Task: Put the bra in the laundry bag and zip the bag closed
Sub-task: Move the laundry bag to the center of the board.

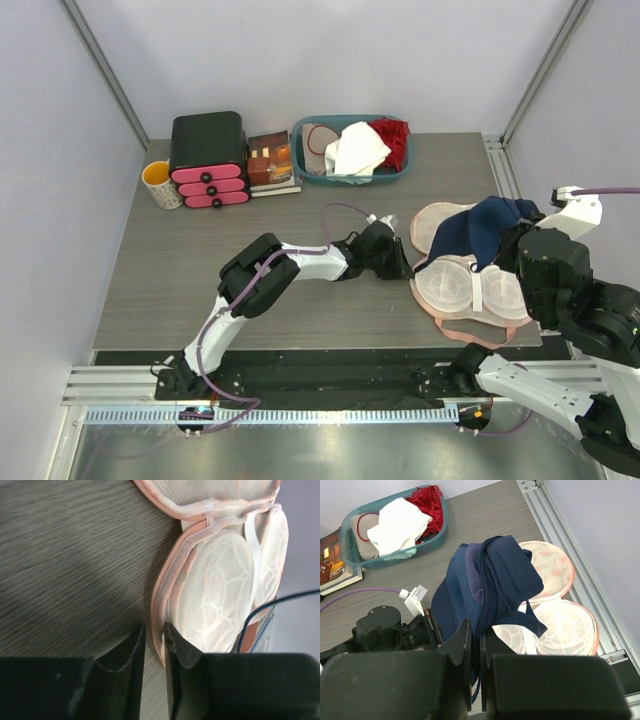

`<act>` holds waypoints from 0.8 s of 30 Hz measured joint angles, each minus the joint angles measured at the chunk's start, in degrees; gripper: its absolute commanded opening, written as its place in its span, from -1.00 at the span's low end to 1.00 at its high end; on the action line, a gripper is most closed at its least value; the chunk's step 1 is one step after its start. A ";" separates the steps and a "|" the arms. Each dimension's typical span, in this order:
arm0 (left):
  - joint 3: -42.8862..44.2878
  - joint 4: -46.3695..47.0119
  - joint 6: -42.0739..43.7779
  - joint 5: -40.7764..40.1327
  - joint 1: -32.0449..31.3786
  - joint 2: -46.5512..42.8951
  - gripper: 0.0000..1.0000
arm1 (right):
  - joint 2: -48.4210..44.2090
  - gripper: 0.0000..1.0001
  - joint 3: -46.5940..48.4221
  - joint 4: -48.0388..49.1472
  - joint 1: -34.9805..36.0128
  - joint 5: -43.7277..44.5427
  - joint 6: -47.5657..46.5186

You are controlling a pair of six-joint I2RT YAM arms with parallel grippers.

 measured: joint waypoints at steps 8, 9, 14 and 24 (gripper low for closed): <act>-0.85 4.96 -2.99 2.75 0.33 2.08 -1.00 | 0.02 -0.98 -1.09 0.00 0.00 -1.18 0.09; -2.36 5.40 -2.89 1.57 0.48 1.07 -1.00 | 0.02 -0.98 -1.49 0.00 0.00 -1.57 0.07; -9.53 1.46 -0.24 -3.69 1.51 -5.88 -1.00 | 0.37 -0.98 -3.34 0.26 -0.02 -4.68 -1.20; -29.38 -3.93 5.92 -8.79 10.99 -23.67 -0.89 | 1.75 -0.98 -11.39 10.32 -0.02 -25.57 -10.47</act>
